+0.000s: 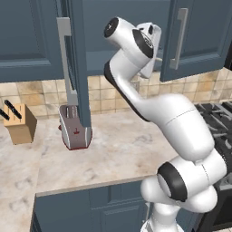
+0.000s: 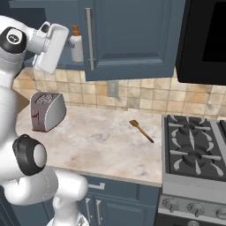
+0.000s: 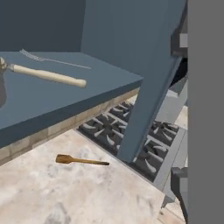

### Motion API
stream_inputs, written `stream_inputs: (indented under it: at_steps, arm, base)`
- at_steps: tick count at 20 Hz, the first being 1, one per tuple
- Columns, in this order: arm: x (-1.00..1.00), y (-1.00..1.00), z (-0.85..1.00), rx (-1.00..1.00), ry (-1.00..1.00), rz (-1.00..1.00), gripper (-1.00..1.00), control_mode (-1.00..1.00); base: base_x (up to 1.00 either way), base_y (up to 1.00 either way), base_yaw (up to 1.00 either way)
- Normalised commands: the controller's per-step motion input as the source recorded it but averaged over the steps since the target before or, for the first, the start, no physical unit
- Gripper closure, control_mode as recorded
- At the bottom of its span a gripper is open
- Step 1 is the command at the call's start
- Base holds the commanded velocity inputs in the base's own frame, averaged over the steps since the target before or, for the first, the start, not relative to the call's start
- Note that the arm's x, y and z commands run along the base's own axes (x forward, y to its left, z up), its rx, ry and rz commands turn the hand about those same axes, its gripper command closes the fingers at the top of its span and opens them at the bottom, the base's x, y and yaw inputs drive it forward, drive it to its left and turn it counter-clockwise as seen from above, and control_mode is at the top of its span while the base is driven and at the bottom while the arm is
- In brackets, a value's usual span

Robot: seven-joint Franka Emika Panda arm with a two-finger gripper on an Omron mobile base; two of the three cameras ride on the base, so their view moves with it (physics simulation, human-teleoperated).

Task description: Pick the dish brush and soap dispenser from the cabinet and place them on the counter.

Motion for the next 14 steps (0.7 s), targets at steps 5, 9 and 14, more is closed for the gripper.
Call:
stream_inputs:
  at_steps: [5,9,14]
  arm:
    - [0.21,0.0,0.0,-0.12,0.05,0.0,-1.0,-1.0]
    - [0.06,-0.1,-0.05,-0.02,0.0,0.0,-1.0,-1.0]
    - [0.07,-0.21,-0.01,0.0,0.0,0.0,-1.0,-1.0]
  base:
    - [0.0,0.0,0.0]
    - [0.0,0.0,0.0]
    - [0.0,0.0,0.0]
